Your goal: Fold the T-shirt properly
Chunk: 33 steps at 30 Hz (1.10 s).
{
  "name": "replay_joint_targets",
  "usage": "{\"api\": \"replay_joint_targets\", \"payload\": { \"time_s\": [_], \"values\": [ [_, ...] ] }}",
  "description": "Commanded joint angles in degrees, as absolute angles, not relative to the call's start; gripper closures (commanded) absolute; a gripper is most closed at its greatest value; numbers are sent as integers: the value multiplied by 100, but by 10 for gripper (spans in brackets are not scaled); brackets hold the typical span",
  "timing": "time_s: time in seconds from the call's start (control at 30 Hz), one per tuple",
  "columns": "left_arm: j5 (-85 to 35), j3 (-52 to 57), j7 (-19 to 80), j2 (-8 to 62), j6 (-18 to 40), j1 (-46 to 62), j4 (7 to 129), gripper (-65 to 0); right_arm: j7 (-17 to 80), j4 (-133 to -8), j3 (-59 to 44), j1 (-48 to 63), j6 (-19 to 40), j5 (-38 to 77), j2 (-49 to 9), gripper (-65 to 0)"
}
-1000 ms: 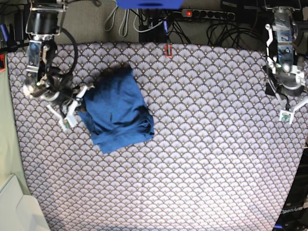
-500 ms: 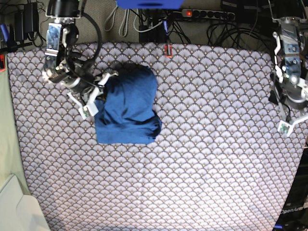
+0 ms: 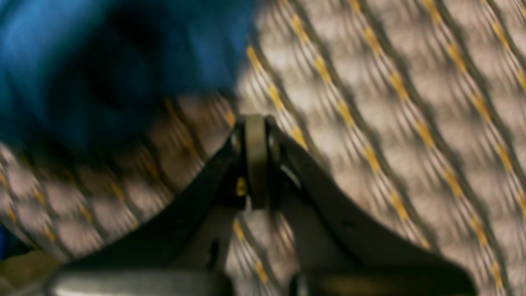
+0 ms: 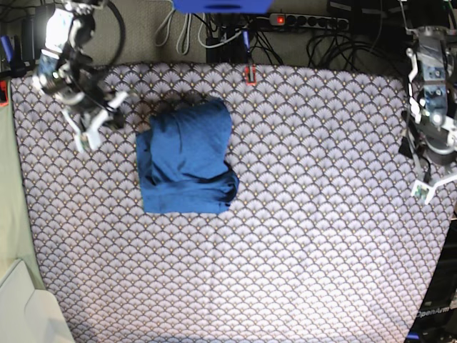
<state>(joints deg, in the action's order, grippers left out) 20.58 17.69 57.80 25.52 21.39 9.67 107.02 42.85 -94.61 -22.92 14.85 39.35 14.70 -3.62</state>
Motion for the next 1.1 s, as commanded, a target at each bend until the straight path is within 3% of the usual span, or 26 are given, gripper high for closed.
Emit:
{"api": "replay_joint_targets", "payload": {
  "time_s": [0.0, 0.27, 0.5, 0.7, 0.87, 1.07],
  "values": [
    [2141, 1824, 5780, 2563, 2123, 1033, 10782, -471, 4163, -9736, -2387, 1578, 4000, 1587, -400, 0],
    [2149, 1851, 5789, 1956, 2123, 2035, 10949, 0, 4163, -10862, -3310, 2791, 4000, 1587, -189, 0],
    [1771, 2484, 5727, 699, 2123, 2774, 10914, -2, 4110, -10712, -4215, 3547, 4000, 1587, 84, 0],
    [523, 2484, 5464, 224, 2114, 3433, 10105, -2, 3960, -9349, -4259, 3670, 4000, 1578, -48, 0],
    [338, 2475, 3829, -13, 2053, 3521, 7969, -1, 2853, -7556, -3495, 3591, 4000, 1262, -462, 0],
    [286, 2475, 1789, 22, 2053, 2870, 5024, -1, 1138, -4558, -2809, 2527, 4000, 163, -602, 0]
  ]
}}
